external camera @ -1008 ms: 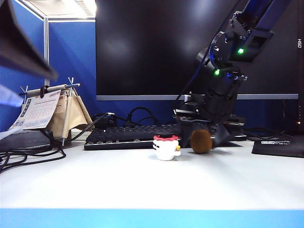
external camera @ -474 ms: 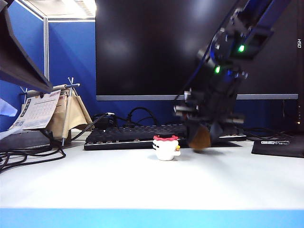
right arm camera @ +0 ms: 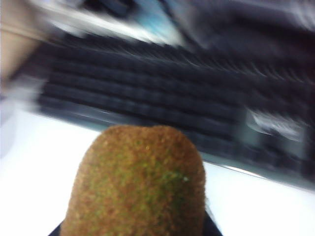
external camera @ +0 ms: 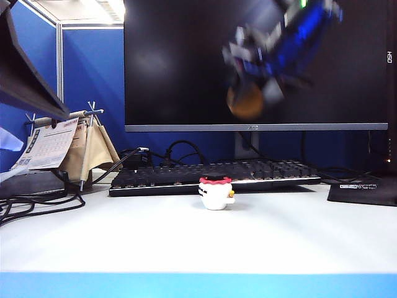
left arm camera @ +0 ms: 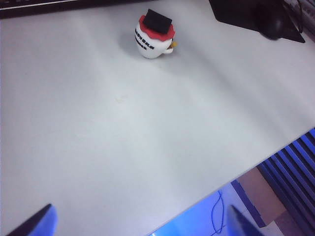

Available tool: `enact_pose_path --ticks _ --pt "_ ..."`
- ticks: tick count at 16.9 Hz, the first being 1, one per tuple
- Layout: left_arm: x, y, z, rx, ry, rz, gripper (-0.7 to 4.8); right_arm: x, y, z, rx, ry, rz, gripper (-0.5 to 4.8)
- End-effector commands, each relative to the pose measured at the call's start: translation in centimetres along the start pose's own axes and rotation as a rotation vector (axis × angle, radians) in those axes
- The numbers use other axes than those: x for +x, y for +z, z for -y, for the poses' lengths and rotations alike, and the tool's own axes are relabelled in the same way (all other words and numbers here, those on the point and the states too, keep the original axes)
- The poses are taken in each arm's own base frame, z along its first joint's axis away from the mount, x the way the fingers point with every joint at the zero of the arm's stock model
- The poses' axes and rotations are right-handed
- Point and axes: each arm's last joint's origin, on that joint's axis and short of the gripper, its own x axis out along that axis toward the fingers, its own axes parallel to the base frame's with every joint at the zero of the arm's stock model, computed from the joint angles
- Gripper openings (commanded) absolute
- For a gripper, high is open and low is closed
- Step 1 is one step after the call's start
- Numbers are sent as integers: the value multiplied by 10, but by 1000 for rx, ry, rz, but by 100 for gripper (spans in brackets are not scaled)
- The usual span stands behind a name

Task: Place the kiwi on top of the doll with a flat head.

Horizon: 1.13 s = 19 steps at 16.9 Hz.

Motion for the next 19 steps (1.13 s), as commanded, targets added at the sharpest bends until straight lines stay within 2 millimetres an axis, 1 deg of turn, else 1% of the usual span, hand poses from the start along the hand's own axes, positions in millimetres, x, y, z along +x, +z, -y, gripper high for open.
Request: enact_pose_path --ticks 1,2,4,5,6,9,10,11,13,14,15,16,18,19 --pt "-1 3 1 1 -4 21 479 -30 -6 -28 -82 82 31 142" --pt "-1 3 0 0 9 23 479 -40 -22 -41 -123 96 31 142" --pt "-1 4 0 0 17 26 479 -39 -43 -46 -131 105 -12 139" --pt "-1 3 0 0 17 26 479 -38 -47 -48 -129 108 -53 96" --pt "-1 3 0 0 17 25 479 -38 -50 -52 -132 114 -70 83" --pt "-1 3 0 0 17 26 479 -36 -47 -56 -148 121 -73 83" --pt "-1 3 0 0 17 26 479 -32 -42 -57 -147 119 -87 52" --pt "-1 3 0 0 17 25 479 -27 -37 -57 -163 115 -120 13" --pt "-1 3 0 0 14 24 479 -10 -25 -59 -182 111 -186 8" --pt "-1 3 0 0 14 24 479 -4 -23 -59 -179 109 -201 7" --pt "-1 3 0 0 12 24 479 3 -22 -58 -176 107 -218 7" --pt "-1 3 1 0 7 21 479 11 -25 -57 -173 104 -238 -3" --pt "-1 2 0 -1 9 14 479 28 -36 -53 -168 97 -297 -3" --pt "-1 3 0 -1 9 14 479 32 -38 -52 -166 95 -310 -3"
